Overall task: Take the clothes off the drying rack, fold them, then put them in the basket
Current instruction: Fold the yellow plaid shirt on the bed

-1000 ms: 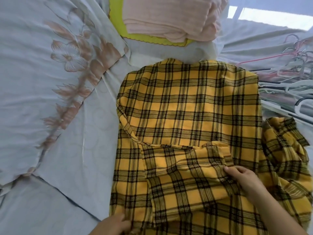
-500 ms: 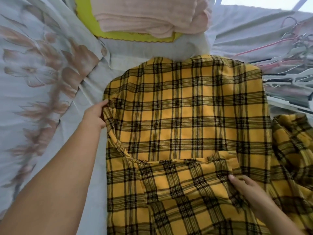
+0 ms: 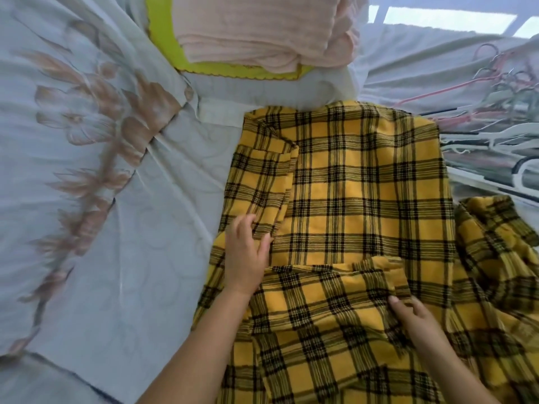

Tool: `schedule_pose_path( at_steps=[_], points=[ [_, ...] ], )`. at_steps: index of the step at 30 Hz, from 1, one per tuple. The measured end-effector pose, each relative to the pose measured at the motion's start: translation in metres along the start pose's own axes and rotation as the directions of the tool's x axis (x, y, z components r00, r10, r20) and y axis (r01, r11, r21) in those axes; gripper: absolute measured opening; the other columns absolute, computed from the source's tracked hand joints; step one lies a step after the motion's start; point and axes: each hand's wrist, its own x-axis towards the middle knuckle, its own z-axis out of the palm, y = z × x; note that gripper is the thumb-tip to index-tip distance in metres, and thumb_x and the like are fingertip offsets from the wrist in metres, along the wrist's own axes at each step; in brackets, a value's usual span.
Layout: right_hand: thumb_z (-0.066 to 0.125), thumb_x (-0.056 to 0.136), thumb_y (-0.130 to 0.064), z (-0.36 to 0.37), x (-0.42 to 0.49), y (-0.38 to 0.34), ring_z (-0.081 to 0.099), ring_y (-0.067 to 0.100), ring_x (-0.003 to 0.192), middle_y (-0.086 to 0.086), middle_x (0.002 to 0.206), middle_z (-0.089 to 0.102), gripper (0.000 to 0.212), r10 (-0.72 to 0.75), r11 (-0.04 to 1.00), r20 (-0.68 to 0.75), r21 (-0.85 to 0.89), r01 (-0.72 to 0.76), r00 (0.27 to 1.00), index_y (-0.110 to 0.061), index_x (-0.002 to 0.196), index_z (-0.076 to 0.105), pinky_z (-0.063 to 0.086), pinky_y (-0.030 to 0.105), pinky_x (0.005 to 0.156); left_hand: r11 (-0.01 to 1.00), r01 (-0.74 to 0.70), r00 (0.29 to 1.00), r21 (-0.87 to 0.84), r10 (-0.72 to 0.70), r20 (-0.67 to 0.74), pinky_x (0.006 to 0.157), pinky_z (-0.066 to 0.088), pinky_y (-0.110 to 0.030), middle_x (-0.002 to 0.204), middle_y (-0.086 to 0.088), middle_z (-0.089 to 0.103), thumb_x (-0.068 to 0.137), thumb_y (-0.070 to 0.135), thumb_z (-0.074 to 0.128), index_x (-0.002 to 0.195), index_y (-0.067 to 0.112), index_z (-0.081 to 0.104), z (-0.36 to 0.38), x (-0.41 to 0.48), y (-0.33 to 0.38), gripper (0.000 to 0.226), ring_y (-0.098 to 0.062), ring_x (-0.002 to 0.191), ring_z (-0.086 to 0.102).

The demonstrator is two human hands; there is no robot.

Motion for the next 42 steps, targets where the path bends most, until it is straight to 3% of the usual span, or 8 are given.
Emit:
schedule_pose_path(
  at_steps=[10,17,23,28,31,34,38,42],
  points=[
    [0.045,0.094,-0.017,-0.067,-0.062,-0.04,0.065,0.022,0.056,0.013,0.073,0.065,0.019,-0.079,0.983,0.357,0.184,0.013,0.931,-0.006,0.095,0.06,0.054,0.029,0.046,0.913,0.068,0.561,0.402,-0.368,0.742,0.115,0.014,-0.041,0.153,0.006,0.007,0.046,0.093,0.035,0.145,0.025,0.016,-0.037,-0.212,-0.011,0.122,-0.019,0.142,0.014],
    [0.056,0.064,-0.022,-0.079,-0.095,-0.037,0.064,0.02,0.053,0.01,0.071,0.063,0.028,-0.244,0.916,0.481,0.399,0.038,0.842,-0.013,0.09,0.058,0.054,0.03,0.045,0.951,0.158,0.806,0.267,-0.281,0.522,0.114,0.017,-0.023,0.151,0.011,0.013,0.088,0.01,0.053,0.141,0.022,0.031,-0.039,-0.239,-0.017,0.059,-0.012,0.14,0.018],
    [0.058,0.079,-0.037,-0.111,-0.071,0.018,0.067,0.025,0.092,0.01,0.102,0.07,0.062,-0.172,0.926,0.35,0.376,0.03,0.921,-0.002,0.129,0.049,0.057,0.041,0.077,0.974,0.155,0.729,0.168,-0.227,0.646,0.096,0.032,-0.012,0.126,0.022,0.044,0.085,0.009,0.046,0.131,0.032,0.048,-0.072,-0.262,-0.041,0.051,-0.004,0.122,0.046],
    [-0.012,0.094,-0.031,-0.139,-0.053,0.018,-0.013,0.042,0.139,0.03,0.147,-0.013,0.053,-0.546,0.779,0.568,0.615,0.124,0.615,0.003,0.134,-0.02,-0.015,0.052,0.113,0.953,0.282,0.711,0.112,-0.286,0.643,0.086,0.03,0.001,0.111,0.031,0.052,0.087,0.017,0.049,0.111,0.053,0.054,-0.073,-0.276,-0.059,0.043,0.002,0.11,0.052],
    [-0.006,0.096,-0.033,-0.081,-0.104,-0.036,0.004,0.047,0.14,0.042,0.144,-0.002,0.061,-0.402,0.745,0.535,0.663,-0.074,0.743,0.001,0.146,-0.003,-0.01,0.038,0.118,0.812,0.583,0.642,0.016,-0.472,0.604,0.071,0.038,0.0,0.073,0.033,0.061,0.085,0.006,0.057,0.068,0.06,0.057,-0.073,-0.269,-0.069,0.057,0.003,0.082,0.058],
    [0.055,0.083,-0.032,-0.005,-0.109,-0.111,0.068,0.013,0.091,0.01,0.104,0.065,0.031,-0.531,0.799,0.122,0.403,0.447,0.839,-0.01,0.104,0.064,0.053,0.019,0.077,0.623,0.775,0.546,-0.107,-0.574,0.611,0.059,0.04,-0.004,0.053,0.022,0.063,0.086,-0.001,0.058,0.067,0.038,0.068,-0.079,-0.258,-0.079,0.044,0.002,0.069,0.055],
    [0.056,0.092,-0.017,0.09,-0.086,-0.186,0.071,0.019,0.085,0.014,0.112,0.064,0.017,-0.43,0.814,0.318,0.542,0.21,0.845,-0.006,0.106,0.056,0.056,0.024,0.066,0.346,0.899,0.435,-0.268,-0.636,0.638,0.061,0.045,-0.009,0.075,0.01,0.07,0.086,0.007,0.063,0.08,0.015,0.069,-0.078,-0.244,-0.095,0.013,-0.01,0.082,0.06],
    [0.046,0.098,-0.024,0.157,-0.069,-0.178,0.052,0.02,0.12,0.005,0.134,0.05,0.038,-0.482,0.838,0.383,-0.063,0.543,0.788,-0.013,0.134,0.045,0.045,0.032,0.099,0.225,0.932,0.361,-0.283,-0.629,0.689,0.058,0.045,-0.011,0.079,0.003,0.072,0.089,0.012,0.06,0.079,0.009,0.068,-0.068,-0.232,-0.104,0.013,-0.011,0.083,0.063]
  ],
)
